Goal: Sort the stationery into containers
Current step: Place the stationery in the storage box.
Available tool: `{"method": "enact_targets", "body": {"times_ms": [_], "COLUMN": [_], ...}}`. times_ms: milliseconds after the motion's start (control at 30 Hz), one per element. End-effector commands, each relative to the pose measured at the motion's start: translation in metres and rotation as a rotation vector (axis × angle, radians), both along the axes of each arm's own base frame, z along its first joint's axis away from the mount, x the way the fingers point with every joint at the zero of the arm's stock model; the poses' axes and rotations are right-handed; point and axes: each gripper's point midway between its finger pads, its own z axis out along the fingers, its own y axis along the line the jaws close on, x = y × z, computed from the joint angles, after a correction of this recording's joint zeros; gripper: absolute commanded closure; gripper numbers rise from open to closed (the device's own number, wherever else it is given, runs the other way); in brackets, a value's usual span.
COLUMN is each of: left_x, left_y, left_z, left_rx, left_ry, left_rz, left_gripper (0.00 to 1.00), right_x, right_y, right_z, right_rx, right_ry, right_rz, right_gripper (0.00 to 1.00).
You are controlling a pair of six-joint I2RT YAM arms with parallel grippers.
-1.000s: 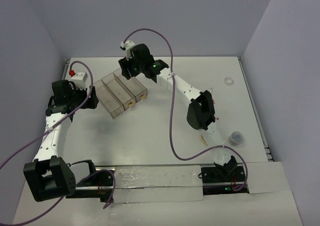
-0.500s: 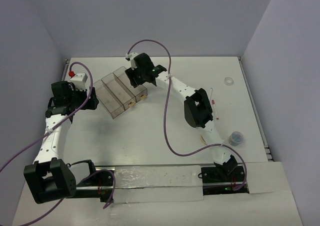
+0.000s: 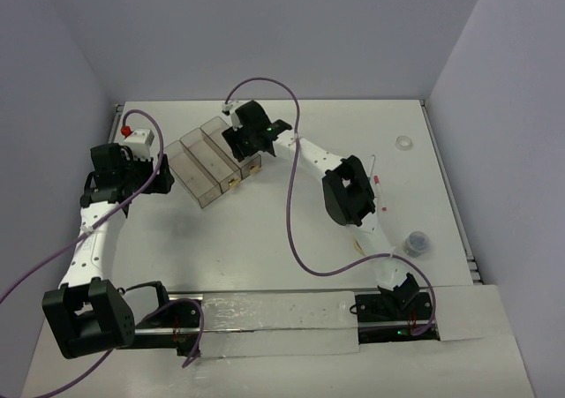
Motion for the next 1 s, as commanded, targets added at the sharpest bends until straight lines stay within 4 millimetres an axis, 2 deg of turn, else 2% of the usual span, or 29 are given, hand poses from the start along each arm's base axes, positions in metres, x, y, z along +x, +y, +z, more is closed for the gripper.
{"method": "enact_targets", "body": {"times_ms": [0,133,800,967], "left_x": [0.006,0.006,0.006,0.005], "left_y": [0.0,0.001,-0.001,-0.002], "left_z": [0.014,0.015,0.017,0.017], "left_rx": [-0.007,-0.005,-0.009,-0.013], "left_ry": [-0.058,-0.061,-0.069,-0.067], "left_rz": [-0.006,-0.007,-0.022,-0.031], "left_gripper": [0.13,0.13,0.12,0.12], "right_x": [0.0,-0.001,-0.002,-0.002], "right_y": [0.008,0.01,0.02,0.021], "right_z": [0.042,0.044,0.055,0.066], "right_rx": [0.053,0.058,0.082,0.095], "right_ry": [-0.06,-0.064,-0.081,-0.091], "right_rz": [0.021,0.024,0.05,0.05], "right_gripper": [0.39,0.32,0.25,0.25]}}
